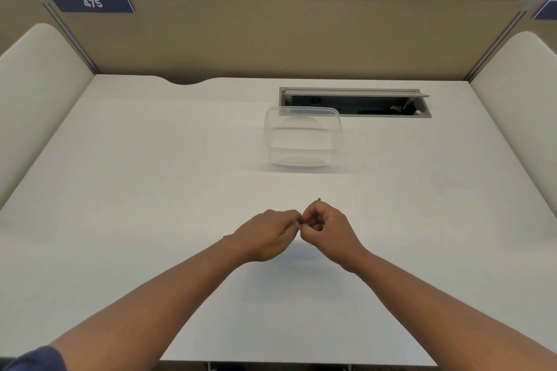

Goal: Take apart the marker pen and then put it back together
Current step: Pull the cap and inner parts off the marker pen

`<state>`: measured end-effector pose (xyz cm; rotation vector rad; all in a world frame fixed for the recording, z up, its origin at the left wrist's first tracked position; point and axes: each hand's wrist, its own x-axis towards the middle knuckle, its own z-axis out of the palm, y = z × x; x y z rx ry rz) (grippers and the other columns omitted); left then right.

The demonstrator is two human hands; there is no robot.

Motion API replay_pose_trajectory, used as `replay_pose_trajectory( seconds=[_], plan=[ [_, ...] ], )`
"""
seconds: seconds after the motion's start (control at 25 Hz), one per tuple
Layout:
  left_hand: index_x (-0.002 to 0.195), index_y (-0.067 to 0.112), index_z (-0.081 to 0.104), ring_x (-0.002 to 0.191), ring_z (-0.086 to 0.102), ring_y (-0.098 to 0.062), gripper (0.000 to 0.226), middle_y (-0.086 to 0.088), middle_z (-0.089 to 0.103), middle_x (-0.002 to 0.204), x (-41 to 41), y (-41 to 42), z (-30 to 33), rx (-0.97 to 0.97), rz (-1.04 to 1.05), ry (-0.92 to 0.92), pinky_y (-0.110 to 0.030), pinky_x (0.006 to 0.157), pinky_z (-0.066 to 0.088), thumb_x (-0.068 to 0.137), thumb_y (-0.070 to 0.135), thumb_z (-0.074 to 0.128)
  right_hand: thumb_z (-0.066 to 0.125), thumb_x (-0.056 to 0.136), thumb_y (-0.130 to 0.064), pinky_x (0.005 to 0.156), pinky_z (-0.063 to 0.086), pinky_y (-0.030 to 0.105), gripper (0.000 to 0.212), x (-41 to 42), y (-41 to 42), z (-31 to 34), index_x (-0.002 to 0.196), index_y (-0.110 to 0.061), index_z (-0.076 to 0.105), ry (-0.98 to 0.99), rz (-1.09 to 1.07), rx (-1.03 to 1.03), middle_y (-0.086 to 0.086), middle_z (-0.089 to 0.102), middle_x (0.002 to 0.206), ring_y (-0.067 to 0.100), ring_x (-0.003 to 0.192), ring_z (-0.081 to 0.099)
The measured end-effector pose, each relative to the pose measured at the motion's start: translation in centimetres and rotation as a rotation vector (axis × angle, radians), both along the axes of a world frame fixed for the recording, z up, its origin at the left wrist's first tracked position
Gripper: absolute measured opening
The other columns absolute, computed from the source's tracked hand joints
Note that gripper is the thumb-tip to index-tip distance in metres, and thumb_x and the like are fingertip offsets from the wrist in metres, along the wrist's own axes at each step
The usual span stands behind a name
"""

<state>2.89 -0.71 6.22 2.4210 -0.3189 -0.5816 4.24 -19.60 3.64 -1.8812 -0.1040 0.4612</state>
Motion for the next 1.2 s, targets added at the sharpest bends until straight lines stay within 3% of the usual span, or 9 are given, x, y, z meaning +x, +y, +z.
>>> replay_pose_trajectory(
  seconds=[0.12,0.24,0.32,0.44,0.56,0.68,0.8,0.96,1.2],
  plan=[
    [0.104,0.035,0.057,0.055,0.044,-0.006,0.02,0.006,0.061,0.072,0.1,-0.3,0.2,-0.172,0.15,0.033,-0.025,0.056,0.038,0.103,0.037,0.036,0.066,0.076,-0.023,0.056,0.042,0.027,0.012,-0.3,0.0,0.0,0.084,-0.025,0.057,0.12,-0.04,0.045,-0.011,0.057,0.066,0.011,0.057,0.046],
    [0.099,0.032,0.06,0.068,0.052,-0.006,0.018,0.007,0.069,0.087,0.3,-0.9,0.5,-0.375,0.274,0.075,-0.02,0.062,0.042,0.103,0.031,0.042,0.073,0.074,-0.032,0.074,0.052,0.038,0.034,-0.6,0.5,-0.2,0.1,-0.017,0.057,0.253,-0.017,0.117,0.0,0.069,0.089,0.017,0.075,0.062],
    [0.097,0.028,0.063,0.069,0.055,-0.005,0.018,0.015,0.065,0.082,0.3,-1.3,0.6,-0.545,0.369,0.133,-0.015,0.064,0.046,0.103,0.027,0.046,0.08,0.075,-0.04,0.08,0.051,0.039,0.047,-0.8,1.0,-0.1,0.107,-0.016,0.055,0.301,-0.014,0.159,0.003,0.072,0.092,0.018,0.083,0.065],
    [0.099,0.021,0.063,0.068,0.06,-0.015,0.014,0.005,0.063,0.076,0.4,-1.4,0.6,-0.691,0.481,0.183,-0.029,0.072,0.054,0.101,0.024,0.051,0.08,0.078,-0.047,0.08,0.051,0.04,0.049,-0.6,1.4,0.3,0.107,-0.017,0.054,0.271,-0.02,0.138,0.01,0.077,0.09,0.02,0.082,0.068],
    [0.1,0.013,0.064,0.076,0.067,-0.022,0.01,-0.009,0.07,0.082,0.5,-0.9,0.1,-0.745,0.558,0.16,-0.04,0.084,0.057,0.1,0.019,0.055,0.073,0.092,-0.037,0.078,0.057,0.039,0.028,-0.2,1.2,0.5,0.106,-0.02,0.056,0.228,-0.024,0.151,0.004,0.078,0.084,0.014,0.072,0.072],
    [0.098,0.012,0.068,0.081,0.069,-0.018,0.008,-0.007,0.075,0.086,0.4,0.1,-0.3,-0.718,0.568,0.156,-0.037,0.085,0.059,0.097,0.017,0.062,0.063,0.099,-0.035,0.063,0.049,0.027,0.008,0.2,0.7,0.7,0.1,-0.027,0.065,0.067,0.056,-0.043,-0.006,0.068,0.072,0.006,0.061,0.056],
    [0.095,0.02,0.07,0.074,0.066,-0.011,0.009,0.003,0.074,0.081,0.2,1.0,-0.5,-0.528,0.429,0.123,-0.03,0.075,0.057,0.095,0.021,0.061,0.052,0.102,-0.041,0.059,0.038,0.029,0.029,0.5,0.3,0.7,0.084,-0.024,0.066,-0.127,0.197,-0.282,-0.012,0.049,0.061,0.006,0.057,0.042],
    [0.091,0.024,0.067,0.059,0.049,-0.004,0.016,0.008,0.061,0.07,0.0,1.5,-0.3,-0.197,0.18,0.029,-0.023,0.06,0.043,0.096,0.021,0.051,0.046,0.101,-0.05,0.058,0.038,0.032,0.039,1.0,0.4,1.1,0.079,-0.021,0.061,-0.2,0.315,-0.522,-0.007,0.051,0.064,0.012,0.062,0.048],
    [0.073,0.007,0.04,0.061,0.032,-0.017,0.023,0.001,0.039,0.062,0.1,1.2,0.1,-0.016,-0.016,-0.034,-0.036,0.058,0.03,0.094,0.015,0.036,0.042,0.102,-0.055,0.054,0.03,0.031,0.044,1.6,0.6,1.5,0.066,-0.032,0.042,-0.247,0.424,-0.696,-0.008,0.049,0.071,0.011,0.064,0.047]
  ],
)
